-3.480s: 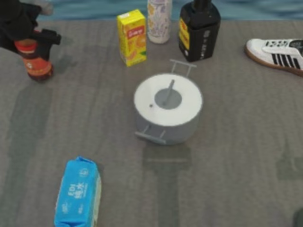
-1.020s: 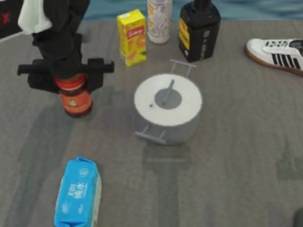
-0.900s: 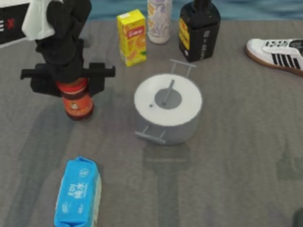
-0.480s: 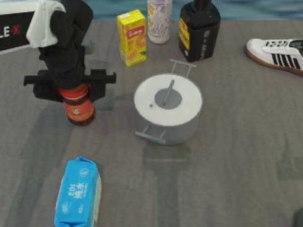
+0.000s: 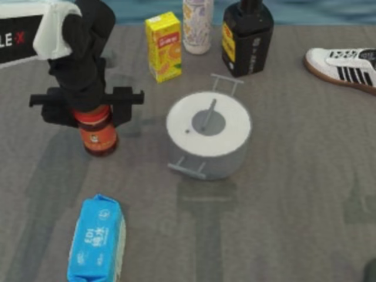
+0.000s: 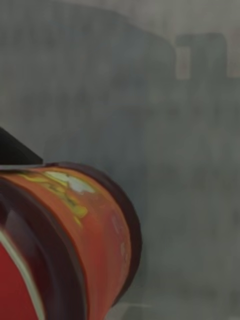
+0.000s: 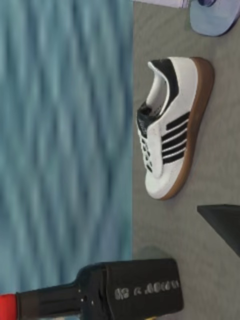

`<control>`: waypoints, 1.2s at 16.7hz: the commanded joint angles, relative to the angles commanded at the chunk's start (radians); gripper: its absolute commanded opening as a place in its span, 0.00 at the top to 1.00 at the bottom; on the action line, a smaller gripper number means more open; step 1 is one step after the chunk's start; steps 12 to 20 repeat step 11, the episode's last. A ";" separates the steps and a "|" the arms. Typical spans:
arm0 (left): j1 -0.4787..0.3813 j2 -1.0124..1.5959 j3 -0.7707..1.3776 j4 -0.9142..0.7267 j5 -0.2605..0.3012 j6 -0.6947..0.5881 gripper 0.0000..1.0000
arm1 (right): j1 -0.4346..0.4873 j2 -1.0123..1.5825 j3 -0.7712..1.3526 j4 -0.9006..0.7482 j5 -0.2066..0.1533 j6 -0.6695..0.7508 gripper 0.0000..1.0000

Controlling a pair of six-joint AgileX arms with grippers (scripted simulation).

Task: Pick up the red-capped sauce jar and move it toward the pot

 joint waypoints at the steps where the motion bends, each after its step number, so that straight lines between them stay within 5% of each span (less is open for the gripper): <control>1: 0.000 0.000 0.000 0.000 0.000 0.000 0.32 | 0.000 0.000 0.000 0.000 0.000 0.000 0.00; 6: 0.000 0.000 0.000 0.000 0.000 0.000 0.00 | 0.000 0.000 0.000 0.000 0.000 0.000 0.00; 20: 0.000 0.000 0.000 0.000 0.000 0.000 0.00 | 0.000 0.000 0.000 0.000 0.000 0.000 0.00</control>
